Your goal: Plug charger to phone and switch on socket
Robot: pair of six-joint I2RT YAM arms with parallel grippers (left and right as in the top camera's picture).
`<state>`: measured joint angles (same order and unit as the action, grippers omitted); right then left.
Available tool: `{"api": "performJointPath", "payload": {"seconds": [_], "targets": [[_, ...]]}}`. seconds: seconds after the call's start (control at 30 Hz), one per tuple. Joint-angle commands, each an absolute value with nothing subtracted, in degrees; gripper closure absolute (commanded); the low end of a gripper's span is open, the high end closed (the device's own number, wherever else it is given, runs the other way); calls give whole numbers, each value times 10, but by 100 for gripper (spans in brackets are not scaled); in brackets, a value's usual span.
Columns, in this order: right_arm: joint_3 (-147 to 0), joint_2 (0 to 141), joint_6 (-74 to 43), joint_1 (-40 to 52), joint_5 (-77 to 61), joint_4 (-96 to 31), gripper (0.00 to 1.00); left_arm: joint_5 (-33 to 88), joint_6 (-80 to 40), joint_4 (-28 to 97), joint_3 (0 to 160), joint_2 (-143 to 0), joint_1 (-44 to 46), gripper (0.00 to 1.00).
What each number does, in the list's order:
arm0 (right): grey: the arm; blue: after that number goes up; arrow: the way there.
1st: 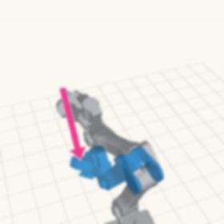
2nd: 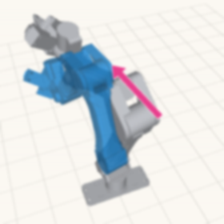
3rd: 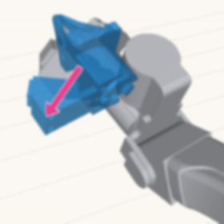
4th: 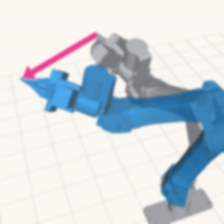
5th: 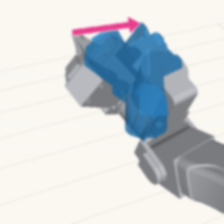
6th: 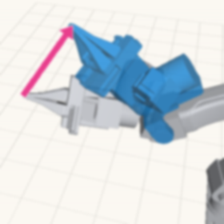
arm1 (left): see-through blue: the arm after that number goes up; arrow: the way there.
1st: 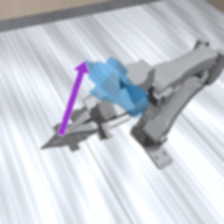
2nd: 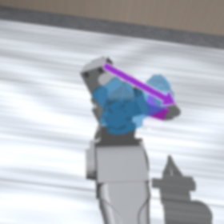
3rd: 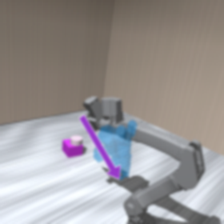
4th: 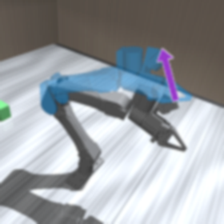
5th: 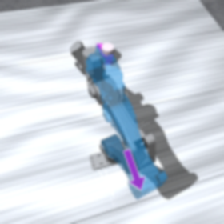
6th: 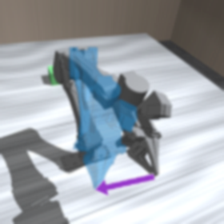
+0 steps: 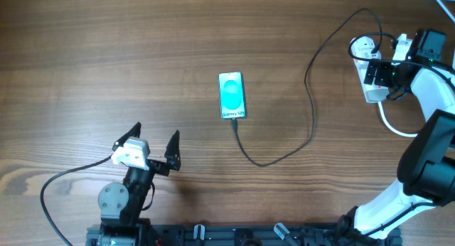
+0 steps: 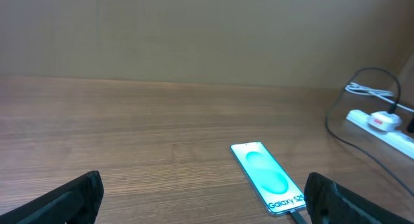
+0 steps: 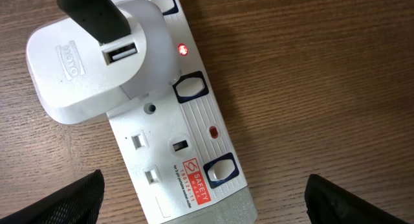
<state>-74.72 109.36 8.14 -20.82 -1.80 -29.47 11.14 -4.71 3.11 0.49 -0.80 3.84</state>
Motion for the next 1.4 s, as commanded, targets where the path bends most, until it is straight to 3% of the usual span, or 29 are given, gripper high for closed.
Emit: {"api": "performJointPath", "payload": {"seconds": [0.0,1.37], "targets": [[-755,1084,75,-211,-13,-293,0,48,-32,43,3,-2,43,0],[-755,1084,75,-211,-13,-293,0,35,-34,43,3,-2,60,0]]}}
